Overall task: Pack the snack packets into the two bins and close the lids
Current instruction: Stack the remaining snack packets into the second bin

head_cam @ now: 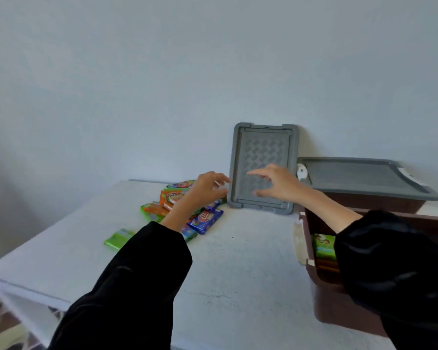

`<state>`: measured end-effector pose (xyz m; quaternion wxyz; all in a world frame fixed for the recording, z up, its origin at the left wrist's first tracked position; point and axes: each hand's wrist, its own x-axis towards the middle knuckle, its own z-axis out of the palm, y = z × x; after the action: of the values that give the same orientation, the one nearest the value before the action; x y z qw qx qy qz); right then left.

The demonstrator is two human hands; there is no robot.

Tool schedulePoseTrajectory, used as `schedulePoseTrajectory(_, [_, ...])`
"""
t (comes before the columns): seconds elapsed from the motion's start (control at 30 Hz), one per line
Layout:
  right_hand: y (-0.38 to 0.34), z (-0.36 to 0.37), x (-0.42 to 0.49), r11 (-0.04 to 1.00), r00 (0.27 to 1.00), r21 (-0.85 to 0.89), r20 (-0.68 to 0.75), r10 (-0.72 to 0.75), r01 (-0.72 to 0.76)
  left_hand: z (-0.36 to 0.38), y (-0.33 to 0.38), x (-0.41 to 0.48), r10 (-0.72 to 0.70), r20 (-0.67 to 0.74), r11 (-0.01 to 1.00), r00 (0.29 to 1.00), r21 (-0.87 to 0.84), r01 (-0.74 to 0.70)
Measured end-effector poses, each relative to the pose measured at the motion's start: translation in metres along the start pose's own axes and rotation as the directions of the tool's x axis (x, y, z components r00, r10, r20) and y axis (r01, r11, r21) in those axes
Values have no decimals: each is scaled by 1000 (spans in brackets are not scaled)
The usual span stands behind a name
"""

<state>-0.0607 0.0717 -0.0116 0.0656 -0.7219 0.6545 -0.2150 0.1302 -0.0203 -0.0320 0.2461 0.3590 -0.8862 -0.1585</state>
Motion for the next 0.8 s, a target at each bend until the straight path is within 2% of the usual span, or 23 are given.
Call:
schedulePoseTrajectory(0.27, [-80, 97, 84, 997, 982, -3, 169, -81, 82, -57, -116, -56, -290, -88, 956, 953, 27, 293])
schedulePoseTrajectory(0.5, [-105, 186, 105, 998, 938, 18, 342, -62, 60, -34, -197, -104, -561, 44, 818, 827, 182, 545])
schedulePoseTrajectory(0.6, [-108, 213, 103, 998, 925, -39, 378, -36, 55, -12, -209, -115, -623, 92, 768, 777, 264, 584])
schedulePoseTrajectory(0.8, [-109, 233, 89, 972, 954, -216, 297, -23, 91, -4, -209, -119, -608, 66, 770, 791, 294, 567])
